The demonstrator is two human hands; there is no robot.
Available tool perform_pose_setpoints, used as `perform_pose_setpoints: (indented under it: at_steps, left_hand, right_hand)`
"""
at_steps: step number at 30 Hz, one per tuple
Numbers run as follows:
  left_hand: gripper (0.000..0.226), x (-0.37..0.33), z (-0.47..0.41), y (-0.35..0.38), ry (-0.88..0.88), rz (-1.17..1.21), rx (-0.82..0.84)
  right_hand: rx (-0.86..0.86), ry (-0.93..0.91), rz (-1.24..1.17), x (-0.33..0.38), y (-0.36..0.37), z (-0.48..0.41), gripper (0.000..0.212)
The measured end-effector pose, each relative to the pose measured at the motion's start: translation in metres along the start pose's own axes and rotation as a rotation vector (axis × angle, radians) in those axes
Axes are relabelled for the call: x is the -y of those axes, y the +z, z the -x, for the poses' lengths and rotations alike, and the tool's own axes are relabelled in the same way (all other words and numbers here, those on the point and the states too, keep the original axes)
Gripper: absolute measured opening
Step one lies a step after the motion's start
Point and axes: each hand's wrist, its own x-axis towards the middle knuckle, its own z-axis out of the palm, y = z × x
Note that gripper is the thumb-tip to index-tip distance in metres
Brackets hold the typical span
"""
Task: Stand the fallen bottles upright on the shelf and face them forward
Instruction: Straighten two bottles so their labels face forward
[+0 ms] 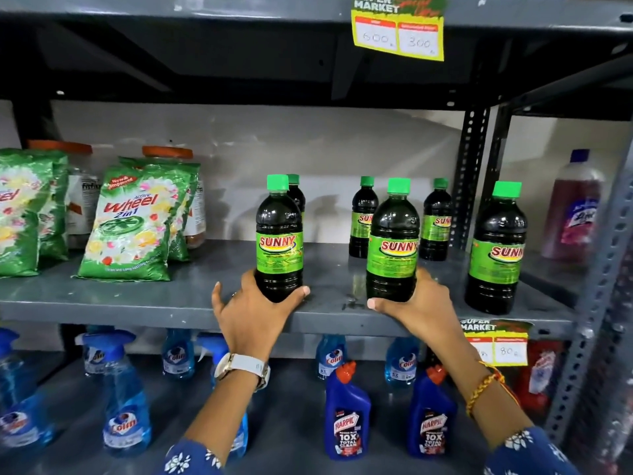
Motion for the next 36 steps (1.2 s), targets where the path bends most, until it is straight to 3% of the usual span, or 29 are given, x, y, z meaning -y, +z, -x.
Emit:
perform_pose_setpoints:
  at_steps: [5, 7, 9, 11, 13, 14, 16, 18, 22, 28, 36]
  left_hand:
    - [0.103, -0.001, 0.0, -0.003, 0.006, 0.045, 0.013]
    - [0.114, -0.002, 0.004, -0.002, 0.01, 0.079, -0.018]
    - [0.11, -0.004, 0.015, 0.0, 0.057, 0.158, -0.147]
    - [0.095, -0.017, 0.033, 0.003, 0.17, 0.273, -0.278]
    - [0.085, -0.041, 0.048, 0.011, 0.291, 0.357, -0.254]
    - [0.083, -0.056, 0.053, 0.015, 0.326, 0.372, -0.194]
    - [0.088, -0.084, 0.058, 0.023, 0.324, 0.365, -0.059]
    - [0.097, -0.106, 0.056, 0.031, 0.257, 0.334, 0.045]
    - [0.105, -0.125, 0.052, 0.05, 0.167, 0.133, 0.105]
    - [0.088, -0.126, 0.053, 0.061, 0.2, 0.004, 0.04]
    - [0.078, -0.127, 0.054, 0.06, 0.19, 0.032, 0.056]
  right_hand:
    - [0.107, -0.02, -0.018, 0.0, -0.005, 0.003, 0.083]
    - [0.086, -0.021, -0.138, -0.001, -0.015, 0.01, 0.092]
    - [-0.085, -0.041, -0.293, -0.007, -0.03, 0.02, 0.097]
    - [-0.389, -0.14, -0.381, -0.019, -0.054, 0.027, 0.075]
    - [-0.624, -0.188, -0.439, -0.037, -0.081, 0.025, 0.06]
    - [-0.655, -0.158, -0.488, -0.047, -0.095, 0.02, 0.061]
    - [-0.536, -0.029, -0.556, -0.067, -0.115, 0.006, 0.072]
    - [-0.28, 0.077, -0.477, -0.084, -0.123, -0.007, 0.084]
    - [0.054, 0.057, -0.377, -0.1, -0.125, -0.021, 0.087]
    - [0.088, -0.041, -0.132, -0.105, -0.123, -0.025, 0.047]
    - [0.116, -0.039, -0.097, -0.106, -0.124, -0.025, 0.053]
